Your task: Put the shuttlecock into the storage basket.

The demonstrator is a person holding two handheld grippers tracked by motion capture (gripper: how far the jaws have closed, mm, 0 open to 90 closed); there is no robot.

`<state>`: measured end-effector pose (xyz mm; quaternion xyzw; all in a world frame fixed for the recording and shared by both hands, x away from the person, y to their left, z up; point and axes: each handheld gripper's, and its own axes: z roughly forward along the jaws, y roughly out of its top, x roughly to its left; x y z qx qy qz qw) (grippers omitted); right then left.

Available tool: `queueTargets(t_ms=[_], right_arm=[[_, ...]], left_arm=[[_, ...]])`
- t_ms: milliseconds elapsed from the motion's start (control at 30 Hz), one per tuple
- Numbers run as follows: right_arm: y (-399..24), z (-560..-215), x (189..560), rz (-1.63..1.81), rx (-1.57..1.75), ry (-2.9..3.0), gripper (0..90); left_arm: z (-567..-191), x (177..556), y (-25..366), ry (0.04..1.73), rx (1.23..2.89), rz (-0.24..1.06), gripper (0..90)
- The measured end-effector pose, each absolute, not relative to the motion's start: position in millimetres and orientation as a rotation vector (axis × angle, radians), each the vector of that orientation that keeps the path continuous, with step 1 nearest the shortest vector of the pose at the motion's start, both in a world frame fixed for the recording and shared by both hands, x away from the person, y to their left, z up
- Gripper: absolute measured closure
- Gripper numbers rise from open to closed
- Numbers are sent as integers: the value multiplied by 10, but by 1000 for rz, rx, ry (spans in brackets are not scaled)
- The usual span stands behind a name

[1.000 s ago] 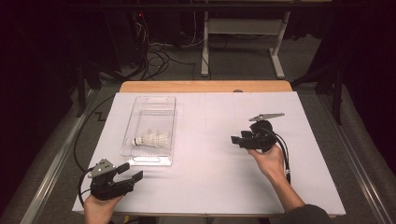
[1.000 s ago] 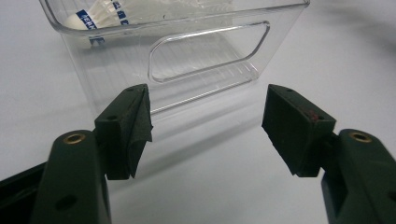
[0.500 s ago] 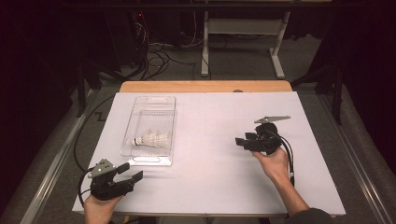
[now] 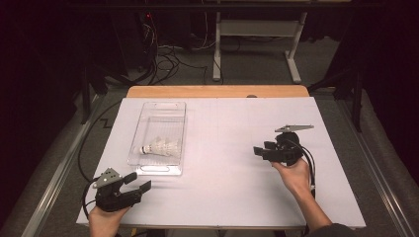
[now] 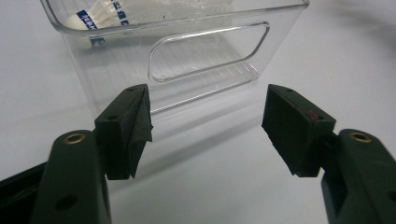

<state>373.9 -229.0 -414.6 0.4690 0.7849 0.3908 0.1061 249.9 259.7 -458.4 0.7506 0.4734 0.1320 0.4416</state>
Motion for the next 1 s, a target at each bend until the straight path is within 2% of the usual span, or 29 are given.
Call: queueTargets(t_ms=[1000], right_arm=[[-2585, -4266, 3581, 1167, 1439, 2254, 457]], left_arm=[[-4585, 2500, 2593, 1175, 1865, 328, 335]])
